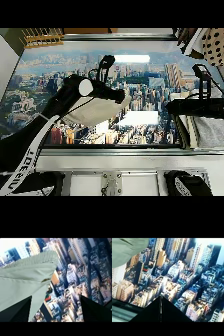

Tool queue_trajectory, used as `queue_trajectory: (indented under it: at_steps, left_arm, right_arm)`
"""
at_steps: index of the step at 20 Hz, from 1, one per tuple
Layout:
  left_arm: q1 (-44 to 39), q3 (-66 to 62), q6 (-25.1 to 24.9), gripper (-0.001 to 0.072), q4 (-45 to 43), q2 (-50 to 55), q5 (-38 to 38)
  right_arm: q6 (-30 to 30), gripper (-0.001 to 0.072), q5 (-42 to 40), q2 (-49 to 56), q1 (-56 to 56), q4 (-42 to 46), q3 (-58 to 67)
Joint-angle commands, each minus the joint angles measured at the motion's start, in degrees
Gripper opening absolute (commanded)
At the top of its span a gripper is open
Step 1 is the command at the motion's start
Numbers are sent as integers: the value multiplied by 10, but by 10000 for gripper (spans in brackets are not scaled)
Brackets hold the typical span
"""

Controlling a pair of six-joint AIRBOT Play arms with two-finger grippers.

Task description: Fold the clothes and pants, and hang the long-sleeved shirts on hangers.

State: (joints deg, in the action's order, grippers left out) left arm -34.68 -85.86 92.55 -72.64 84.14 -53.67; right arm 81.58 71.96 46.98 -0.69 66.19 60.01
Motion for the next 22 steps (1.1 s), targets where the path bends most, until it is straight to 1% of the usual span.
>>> queue_trajectory:
  at_steps: [1,2,5,7,10,11,13,15,17,18,22]
  left_arm:
    - [34,-85,3,626,1,47,-19]
    - [70,-97,3,626,1,49,-36]
    - [211,-102,2,626,1,49,-92]
    - [303,-79,2,625,2,49,-105]
    - [414,-25,-45,626,10,60,-103]
    - [438,-18,-78,626,19,74,-104]
    - [470,-27,-144,626,51,117,-112]
    - [485,-63,-178,626,73,170,-128]
    - [485,-110,-207,626,72,224,-153]
    - [485,-130,-214,626,72,247,-162]
    - [482,-191,-213,626,89,318,-197]
  right_arm:
    - [-2,20,0,1,0,-5,0]
    - [-2,20,0,1,0,-5,0]
    - [-2,21,0,1,0,-5,0]
    - [-2,20,0,4,0,-5,0]
    - [-2,20,0,14,1,-5,0]
    - [-2,21,0,19,1,-5,0]
    - [-2,20,1,31,1,-9,0]
    - [-2,21,1,46,1,-17,0]
    - [-2,21,4,61,1,-20,0]
    - [-2,20,7,69,1,-20,0]
    - [-2,20,9,99,1,-24,0]
